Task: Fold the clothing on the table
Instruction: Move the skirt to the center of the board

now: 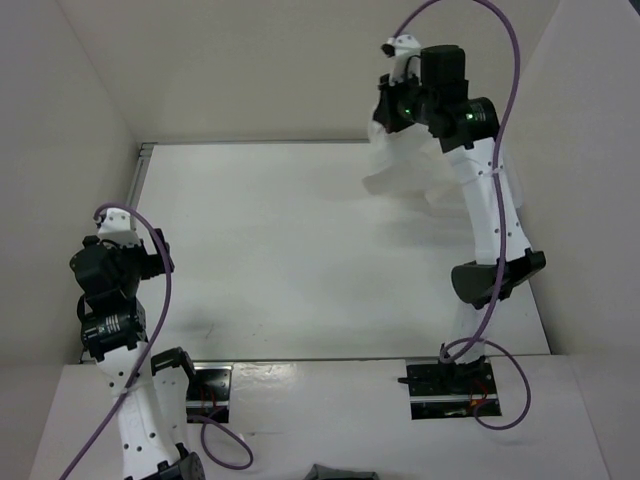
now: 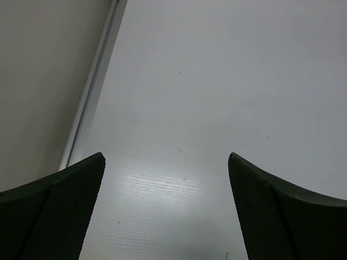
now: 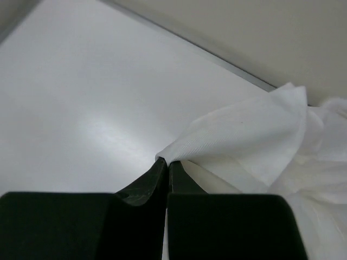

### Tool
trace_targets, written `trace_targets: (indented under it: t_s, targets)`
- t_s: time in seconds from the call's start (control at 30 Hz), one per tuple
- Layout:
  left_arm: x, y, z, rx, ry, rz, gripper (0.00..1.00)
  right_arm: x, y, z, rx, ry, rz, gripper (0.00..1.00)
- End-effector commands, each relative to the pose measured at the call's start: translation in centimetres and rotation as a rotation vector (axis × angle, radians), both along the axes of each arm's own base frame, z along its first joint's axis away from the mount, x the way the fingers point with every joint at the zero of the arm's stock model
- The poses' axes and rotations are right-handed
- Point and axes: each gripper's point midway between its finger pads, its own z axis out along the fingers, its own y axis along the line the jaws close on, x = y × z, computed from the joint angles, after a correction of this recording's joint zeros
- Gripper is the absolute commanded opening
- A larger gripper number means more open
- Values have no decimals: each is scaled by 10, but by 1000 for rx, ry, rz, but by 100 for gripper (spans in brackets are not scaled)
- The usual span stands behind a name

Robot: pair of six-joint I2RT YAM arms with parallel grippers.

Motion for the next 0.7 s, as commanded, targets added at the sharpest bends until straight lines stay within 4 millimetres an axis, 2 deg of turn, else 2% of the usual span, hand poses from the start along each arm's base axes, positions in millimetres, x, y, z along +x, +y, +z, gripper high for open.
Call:
trace_targets:
  t_s: [0.0, 0.03, 0.1, 0.13, 0.2, 0.23, 0.27, 0.3, 0.33, 0.37, 0.4, 0.43, 0.47, 0.5, 0.53, 0.57, 0.67]
  targets:
    - [1, 0, 24, 28, -65, 0, 100, -97, 60, 115, 136, -252, 325, 0]
    - [1, 0, 24, 28, -65, 0, 100, -114, 62, 127, 151, -281, 362, 0]
    - [1, 0, 24, 28, -65, 0, 100, -134, 65, 142, 157, -334, 435, 0]
    - [1, 0, 24, 28, -65, 0, 100, -144, 66, 144, 164, -330, 464, 0]
    - [1, 0, 24, 28, -65, 0, 100, -138, 59, 143, 142, -341, 412, 0]
    - [1, 0, 24, 28, -65, 0, 100, -125, 48, 135, 133, -328, 373, 0]
    - [1, 0, 24, 28, -65, 0, 100, -130, 44, 140, 132, -344, 361, 3]
    - [1, 0, 24, 28, -65, 0, 100, -112, 37, 113, 118, -277, 303, 26]
    - [1, 0, 24, 28, -65, 0, 100, -98, 27, 113, 107, -317, 237, 58]
    - [1, 0, 24, 28, -65, 0, 100, -92, 2, 115, 75, -355, 91, 99]
    - [1, 0, 24, 28, -65, 0, 100, -74, -6, 72, 23, -285, 23, 99]
    - [-1, -1, 26, 32, -74, 0, 100, -64, -20, 68, -19, -317, -54, 99]
    - [-1, -1, 26, 32, -74, 0, 100, -65, -27, 59, -44, -310, -86, 99]
    - [0, -3, 27, 29, -75, -11, 100, -59, -31, 28, -78, -240, -105, 99]
    - [0, -3, 27, 29, -75, -11, 100, -59, -34, 18, -95, -213, -122, 99]
    - [0, -3, 27, 29, -75, -11, 100, -53, -39, -3, -127, -170, -155, 99]
    - [2, -3, 23, 28, -58, -22, 100, -52, -47, -34, -173, -102, -188, 99]
